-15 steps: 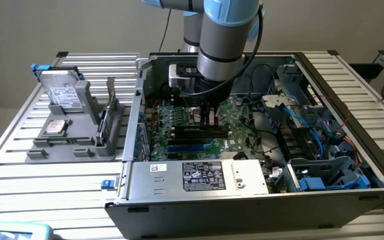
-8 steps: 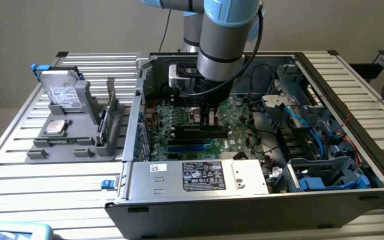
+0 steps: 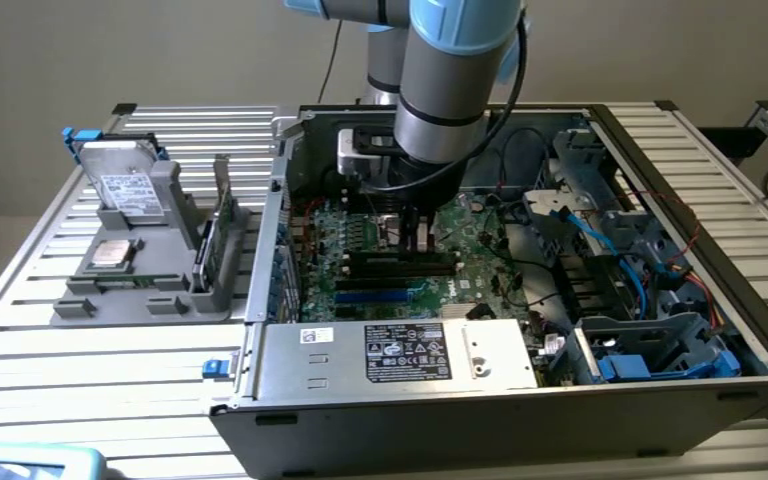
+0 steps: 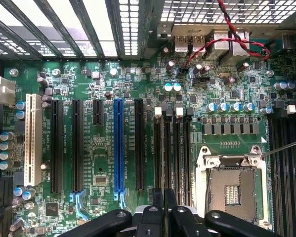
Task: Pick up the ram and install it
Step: 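Insert the ram into the slot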
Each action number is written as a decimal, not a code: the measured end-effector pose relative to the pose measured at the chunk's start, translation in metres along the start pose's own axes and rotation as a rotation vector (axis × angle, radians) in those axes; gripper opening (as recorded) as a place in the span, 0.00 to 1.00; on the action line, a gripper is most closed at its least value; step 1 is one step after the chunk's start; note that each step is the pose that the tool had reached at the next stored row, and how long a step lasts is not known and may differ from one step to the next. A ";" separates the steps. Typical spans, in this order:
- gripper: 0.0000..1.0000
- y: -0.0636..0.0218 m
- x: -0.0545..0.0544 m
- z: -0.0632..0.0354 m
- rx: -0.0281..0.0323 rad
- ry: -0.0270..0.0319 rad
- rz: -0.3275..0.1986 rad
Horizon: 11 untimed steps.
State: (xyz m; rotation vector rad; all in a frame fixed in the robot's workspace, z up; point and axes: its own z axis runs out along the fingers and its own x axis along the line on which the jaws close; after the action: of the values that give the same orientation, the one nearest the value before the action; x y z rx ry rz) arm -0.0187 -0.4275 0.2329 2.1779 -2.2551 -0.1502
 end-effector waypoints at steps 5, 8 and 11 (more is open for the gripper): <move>0.13 0.0002 -0.005 -0.0002 0.0058 0.0209 -0.002; 0.13 0.0006 -0.010 -0.0004 0.0213 0.0283 -0.003; 0.13 0.0013 -0.010 -0.0011 0.0268 0.0444 -0.003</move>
State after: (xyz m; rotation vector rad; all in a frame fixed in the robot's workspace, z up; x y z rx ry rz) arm -0.0195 -0.4174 0.2347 2.1746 -2.2438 -0.0713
